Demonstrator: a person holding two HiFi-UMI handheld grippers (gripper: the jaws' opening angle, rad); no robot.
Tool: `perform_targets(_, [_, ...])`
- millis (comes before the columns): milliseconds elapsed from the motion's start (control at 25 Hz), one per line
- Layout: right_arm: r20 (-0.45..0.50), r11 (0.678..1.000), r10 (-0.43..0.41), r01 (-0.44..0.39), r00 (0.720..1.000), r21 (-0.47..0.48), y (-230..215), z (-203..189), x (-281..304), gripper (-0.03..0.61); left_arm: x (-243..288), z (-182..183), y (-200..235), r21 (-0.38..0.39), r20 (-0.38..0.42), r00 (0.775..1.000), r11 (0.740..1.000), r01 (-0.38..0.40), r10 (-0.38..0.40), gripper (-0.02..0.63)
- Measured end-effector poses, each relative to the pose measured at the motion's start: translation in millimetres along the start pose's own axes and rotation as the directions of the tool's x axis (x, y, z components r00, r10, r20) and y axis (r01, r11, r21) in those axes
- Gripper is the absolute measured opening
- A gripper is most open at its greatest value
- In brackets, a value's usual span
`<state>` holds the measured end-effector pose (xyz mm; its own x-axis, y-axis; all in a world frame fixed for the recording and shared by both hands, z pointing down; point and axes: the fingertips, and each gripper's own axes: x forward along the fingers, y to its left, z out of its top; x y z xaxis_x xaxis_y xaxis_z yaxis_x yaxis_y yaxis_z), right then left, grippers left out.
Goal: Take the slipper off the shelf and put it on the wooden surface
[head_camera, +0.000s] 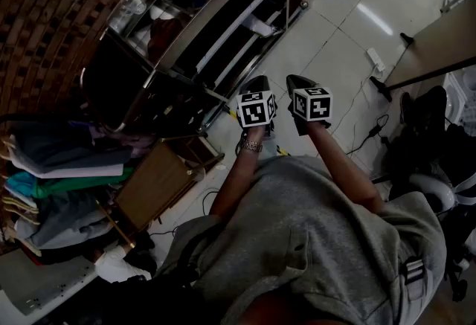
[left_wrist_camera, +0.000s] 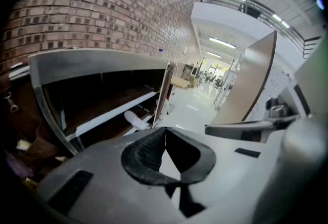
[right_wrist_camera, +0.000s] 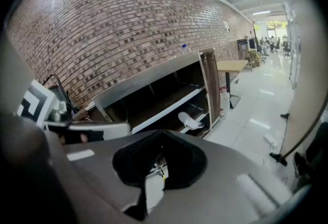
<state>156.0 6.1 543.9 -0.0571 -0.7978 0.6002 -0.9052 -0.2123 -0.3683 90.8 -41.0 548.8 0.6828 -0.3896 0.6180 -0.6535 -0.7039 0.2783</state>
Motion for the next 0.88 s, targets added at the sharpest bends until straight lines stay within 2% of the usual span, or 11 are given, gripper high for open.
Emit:
perform_targets(120, [0.004,1.000,0.005,-0.005,1.000,0.006,0.2,45.7,43.4,0.000,32.0,55.3,19.4,0.078,0.024,1.000,0.997,0.004,-0.006,0.005])
perform_targets(240, [0.019,0.999,0.032,-0.033,0.999,0.026,1.2,82.0,73.9,0.000,63.0,78.1,29.4,0.085,0.007,1.000,0.996,0.023,-0.024,0.005])
perform_targets(360, [-0.010,0.998,0.038,-0.037,0.999,0.043,-12.6,93.5,91.0,0.000,91.9,71.8,23.5,0.068,-0.054,0.997,0.996,0.057,-0.054,0.005])
perform_targets(520, [-0.062,0.994,0.022,-0.016,0.998,0.105,-53.7,87.6,109.7,0.000,124.4,62.5,5.7,0.070,-0.112,0.991,0.994,0.087,-0.079,0.005])
perform_targets(600, [-0.071,0.990,0.043,-0.033,0.997,0.140,-67.4,86.6,118.0,0.000,134.3,61.3,0.5,0.066,-0.130,0.989,0.994,0.085,-0.076,0.004])
perform_targets(800, [-0.089,0.988,0.098,-0.086,0.991,0.125,-80.6,86.6,154.2,0.003,153.3,58.3,10.9,0.056,-0.147,0.988,0.997,0.050,-0.041,0.004])
perform_targets(880, [-0.059,0.984,0.121,-0.112,0.991,0.137,-85.5,84.6,174.2,0.035,159.0,52.6,22.7,0.040,-0.154,0.988,0.999,0.030,-0.023,0.005])
